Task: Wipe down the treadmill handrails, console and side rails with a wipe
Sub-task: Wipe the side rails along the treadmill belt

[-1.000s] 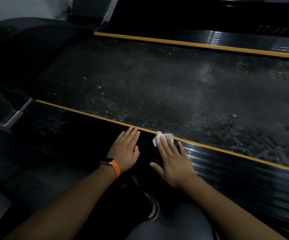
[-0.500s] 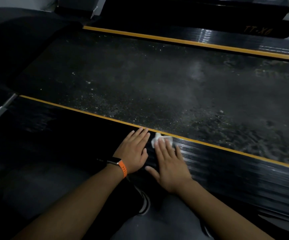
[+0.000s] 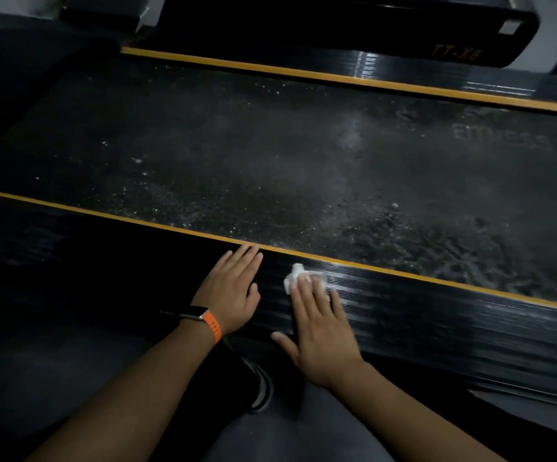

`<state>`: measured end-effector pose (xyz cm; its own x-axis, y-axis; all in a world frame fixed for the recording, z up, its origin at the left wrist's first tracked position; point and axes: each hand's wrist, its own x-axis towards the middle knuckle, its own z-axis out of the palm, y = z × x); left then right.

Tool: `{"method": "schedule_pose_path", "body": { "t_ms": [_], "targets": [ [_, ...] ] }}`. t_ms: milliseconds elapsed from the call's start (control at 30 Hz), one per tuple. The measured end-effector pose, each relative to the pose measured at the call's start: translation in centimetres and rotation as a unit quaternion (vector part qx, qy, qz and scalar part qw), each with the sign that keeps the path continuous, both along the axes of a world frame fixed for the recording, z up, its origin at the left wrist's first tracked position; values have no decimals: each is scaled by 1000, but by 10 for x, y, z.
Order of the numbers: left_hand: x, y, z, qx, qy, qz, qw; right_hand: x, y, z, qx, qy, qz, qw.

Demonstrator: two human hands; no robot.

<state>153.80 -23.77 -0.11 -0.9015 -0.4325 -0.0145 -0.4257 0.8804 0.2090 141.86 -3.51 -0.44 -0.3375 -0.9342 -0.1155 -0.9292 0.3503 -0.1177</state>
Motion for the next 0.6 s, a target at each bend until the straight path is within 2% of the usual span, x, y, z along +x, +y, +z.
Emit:
{"method": "schedule_pose_path", "body": {
  "t_ms": [133,400,467,600],
  "targets": [
    [0,1,1,2,4,8,1000,21,-26,-1,-36,7,45,998],
    [0,0,1,8,-2,6,1000,-16,47,-5,0,39,8,999],
    [0,1,2,10,0,5,1000,-7,40,-4,7,33,-3,999],
    [0,1,2,6,6,5,1000,26,0,-3,-26,19,49,998]
  ]
}}
